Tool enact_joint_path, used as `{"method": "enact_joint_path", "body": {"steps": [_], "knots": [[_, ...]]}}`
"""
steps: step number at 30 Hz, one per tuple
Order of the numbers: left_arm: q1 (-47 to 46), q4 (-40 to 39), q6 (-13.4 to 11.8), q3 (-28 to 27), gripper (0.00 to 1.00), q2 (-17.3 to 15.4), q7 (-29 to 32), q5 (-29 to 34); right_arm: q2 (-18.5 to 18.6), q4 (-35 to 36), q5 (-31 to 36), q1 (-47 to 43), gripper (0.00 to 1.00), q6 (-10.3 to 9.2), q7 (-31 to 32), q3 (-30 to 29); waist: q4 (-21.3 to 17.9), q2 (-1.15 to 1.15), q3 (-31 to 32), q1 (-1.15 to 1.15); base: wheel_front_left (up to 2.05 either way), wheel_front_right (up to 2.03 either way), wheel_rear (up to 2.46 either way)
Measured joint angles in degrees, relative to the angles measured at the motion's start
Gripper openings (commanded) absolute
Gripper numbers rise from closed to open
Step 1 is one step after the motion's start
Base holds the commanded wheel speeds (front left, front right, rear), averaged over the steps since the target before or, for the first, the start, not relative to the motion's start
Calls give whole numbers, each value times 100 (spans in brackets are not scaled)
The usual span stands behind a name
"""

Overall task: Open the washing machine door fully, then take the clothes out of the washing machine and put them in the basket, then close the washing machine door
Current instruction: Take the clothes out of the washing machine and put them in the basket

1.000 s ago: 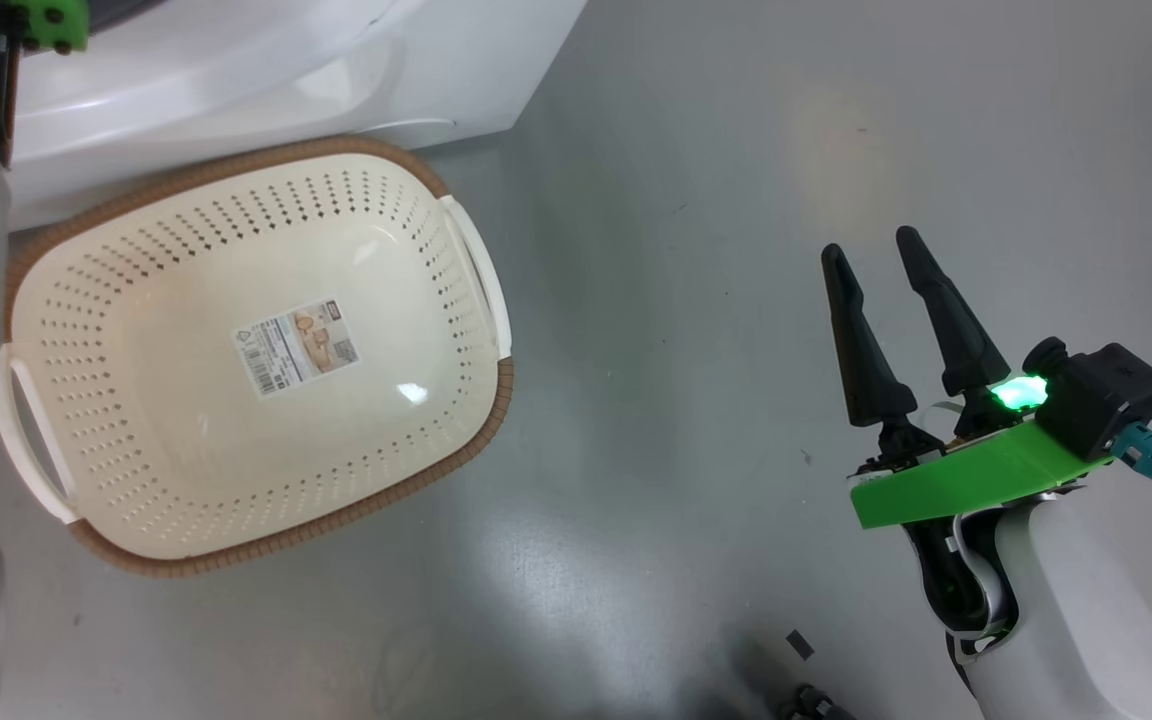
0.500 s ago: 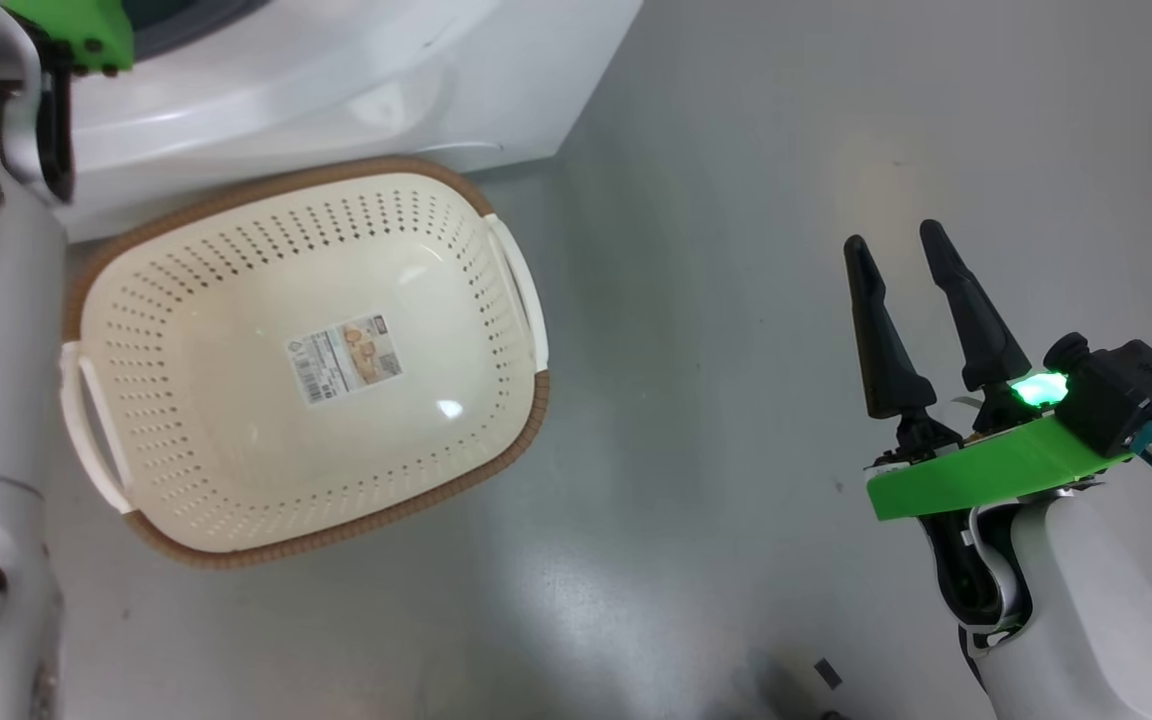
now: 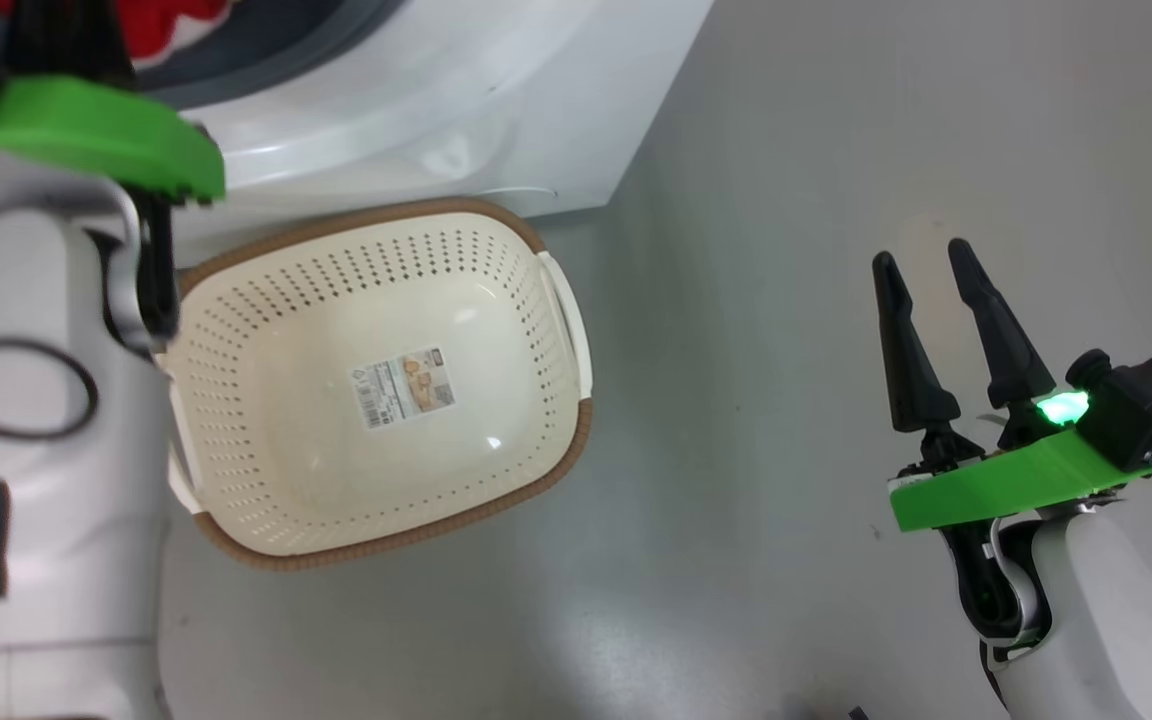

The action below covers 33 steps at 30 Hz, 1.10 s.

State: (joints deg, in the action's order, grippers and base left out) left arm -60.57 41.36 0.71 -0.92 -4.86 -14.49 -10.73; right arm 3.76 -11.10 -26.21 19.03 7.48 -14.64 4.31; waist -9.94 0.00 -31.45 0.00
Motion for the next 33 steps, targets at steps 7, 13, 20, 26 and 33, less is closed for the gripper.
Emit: {"method": "enact_joint_path", "body": {"steps": [7,13,20,26,33], "knots": [[911,-947,136,-298,0,224,-7,129,35,-21,124,-132,100,0,0,-29,140,0,227,0,0,0,0],[1484,-1715,193,-364,0,312,-7,218,75,-18,152,-158,100,0,0,-87,239,0,365,0,0,0,0],[2029,-2613,168,-194,0,348,-22,60,105,-11,152,-312,100,0,0,-142,299,0,436,0,0,0,0],[2312,-3365,-30,-1,0,347,-23,-85,104,5,152,-347,100,0,0,-159,330,0,399,0,0,0,0],[2469,-4188,-180,125,0,345,-24,-101,102,15,152,-346,100,0,0,-170,340,0,316,0,0,0,0]]}}
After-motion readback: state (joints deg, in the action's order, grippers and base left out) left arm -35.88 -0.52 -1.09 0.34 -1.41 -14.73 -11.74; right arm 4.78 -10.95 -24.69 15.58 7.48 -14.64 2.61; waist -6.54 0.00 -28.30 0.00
